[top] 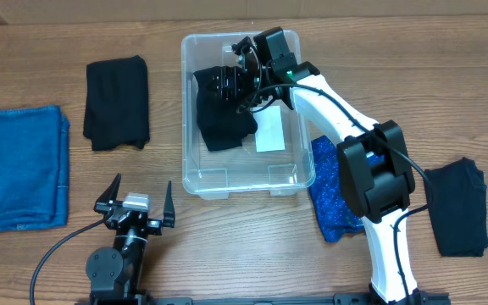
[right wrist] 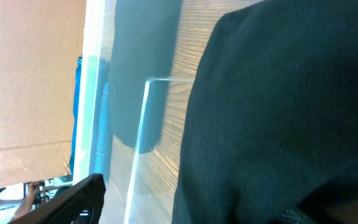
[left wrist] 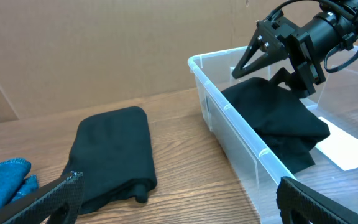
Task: Pack container
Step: 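Lift the black cloth and carry it into the clear bin, then release the black cloth and press it down inside the bin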
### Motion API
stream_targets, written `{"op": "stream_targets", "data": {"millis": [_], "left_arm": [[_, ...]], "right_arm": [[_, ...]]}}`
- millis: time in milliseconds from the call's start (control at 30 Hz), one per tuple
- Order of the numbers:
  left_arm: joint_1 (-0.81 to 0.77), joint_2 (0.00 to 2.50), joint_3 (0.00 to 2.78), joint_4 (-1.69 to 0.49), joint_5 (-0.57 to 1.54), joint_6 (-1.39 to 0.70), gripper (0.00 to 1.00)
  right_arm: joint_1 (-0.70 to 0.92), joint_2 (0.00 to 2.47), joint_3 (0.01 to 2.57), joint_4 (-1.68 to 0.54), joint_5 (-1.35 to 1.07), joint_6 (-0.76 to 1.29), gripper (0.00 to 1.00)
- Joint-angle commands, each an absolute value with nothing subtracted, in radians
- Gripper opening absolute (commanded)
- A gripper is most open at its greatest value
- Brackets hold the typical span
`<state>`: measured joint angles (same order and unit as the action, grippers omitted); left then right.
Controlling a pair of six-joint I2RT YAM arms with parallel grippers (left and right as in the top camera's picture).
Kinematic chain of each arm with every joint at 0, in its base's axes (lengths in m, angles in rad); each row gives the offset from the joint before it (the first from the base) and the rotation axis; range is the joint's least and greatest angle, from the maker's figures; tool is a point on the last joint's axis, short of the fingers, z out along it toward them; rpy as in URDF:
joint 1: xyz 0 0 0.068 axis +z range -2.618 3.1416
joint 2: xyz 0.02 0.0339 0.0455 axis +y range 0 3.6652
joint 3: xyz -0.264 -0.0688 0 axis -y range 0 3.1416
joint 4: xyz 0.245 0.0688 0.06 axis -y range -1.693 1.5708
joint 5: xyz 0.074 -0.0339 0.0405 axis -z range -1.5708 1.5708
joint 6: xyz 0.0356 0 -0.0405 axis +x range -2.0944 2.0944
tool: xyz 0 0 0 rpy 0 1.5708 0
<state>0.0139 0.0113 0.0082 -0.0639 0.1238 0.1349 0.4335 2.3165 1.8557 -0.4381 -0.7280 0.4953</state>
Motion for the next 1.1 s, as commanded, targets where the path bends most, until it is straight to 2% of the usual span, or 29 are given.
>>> {"op": "stream_targets", "data": {"millis": [0, 133, 233, 367, 500, 667, 833, 867, 1000, 1067], "left_arm": [[0.019, 0.006, 0.005, -0.065, 0.124, 0.142, 1.00], [0.019, 0.006, 0.005, -0.065, 0.124, 0.142, 1.00], [0.019, 0.006, 0.005, -0.065, 0.124, 0.142, 1.00], [0.019, 0.006, 0.005, -0.065, 0.124, 0.142, 1.00], [0.019, 0.006, 0.005, -0.065, 0.124, 0.142, 1.00], [0.019, 0.006, 0.005, -0.065, 0.124, 0.142, 1.00], [0.019, 0.006, 0.005, -0.065, 0.124, 0.142, 1.00], [0.019, 0.006, 0.005, -0.065, 0.124, 0.142, 1.00], [0.019, 0.006, 0.005, -0.065, 0.124, 0.142, 1.00], [0.019, 0.006, 0.005, -0.065, 0.124, 0.142, 1.00]], "right_arm": [[0.424, 2.300, 1.871, -0.435, -0.716, 0.462, 0.80], [0.391, 2.291, 1.971, -0.566, -0.594, 0.334, 0.81], [0.391, 2.291, 2.032, -0.741, -0.309, 0.230, 0.87], [0.392, 2.291, 2.032, -0.895, -0.288, 0.208, 0.88], [0.391, 2.291, 2.026, -0.935, -0.147, 0.199, 0.85], [0.393, 2.291, 2.023, -0.961, -0.280, 0.182, 0.84], [0.426, 2.291, 2.022, -1.035, -0.286, 0.181, 0.84], [0.434, 2.291, 2.022, -1.044, -0.274, 0.180, 0.80], [0.459, 2.264, 2.068, -1.054, -0.009, 0.181, 0.80], [0.461, 2.233, 2.140, -1.091, 0.024, 0.180, 0.81]]}}
